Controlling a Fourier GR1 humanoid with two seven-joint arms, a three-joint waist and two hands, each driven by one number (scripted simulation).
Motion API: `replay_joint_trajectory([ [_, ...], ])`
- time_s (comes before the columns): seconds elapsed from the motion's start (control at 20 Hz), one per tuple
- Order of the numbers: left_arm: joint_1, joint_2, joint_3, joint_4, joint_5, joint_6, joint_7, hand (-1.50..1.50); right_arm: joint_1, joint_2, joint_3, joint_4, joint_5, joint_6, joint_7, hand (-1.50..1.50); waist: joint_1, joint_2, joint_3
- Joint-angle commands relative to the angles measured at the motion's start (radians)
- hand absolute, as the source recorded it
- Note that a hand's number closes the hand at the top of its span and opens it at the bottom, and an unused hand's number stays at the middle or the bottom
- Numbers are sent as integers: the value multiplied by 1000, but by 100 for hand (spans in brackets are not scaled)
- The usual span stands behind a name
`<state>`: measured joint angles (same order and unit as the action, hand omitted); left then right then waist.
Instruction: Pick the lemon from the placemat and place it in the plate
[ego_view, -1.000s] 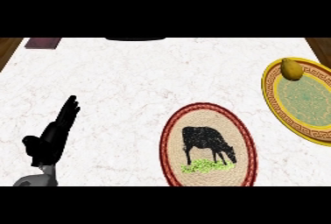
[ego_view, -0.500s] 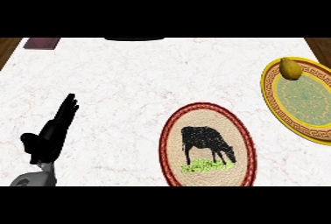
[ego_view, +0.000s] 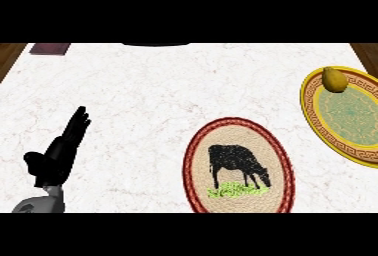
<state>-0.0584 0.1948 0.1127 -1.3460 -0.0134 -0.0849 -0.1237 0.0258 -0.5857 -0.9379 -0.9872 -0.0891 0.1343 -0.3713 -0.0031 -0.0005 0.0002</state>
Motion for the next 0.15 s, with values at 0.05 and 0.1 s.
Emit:
replay_joint_trajectory([
  [0.05, 14, 2, 7, -6, -2, -24, -21, 0, 1, -38, 24, 136, 3, -5, -119, -150, 3, 1, 0],
  [0.1, -11, -7, -2, -15, -14, 8, 36, 0, -39, -38, 26, 254, 35, -26, -245, -150, 5, 1, 1],
])
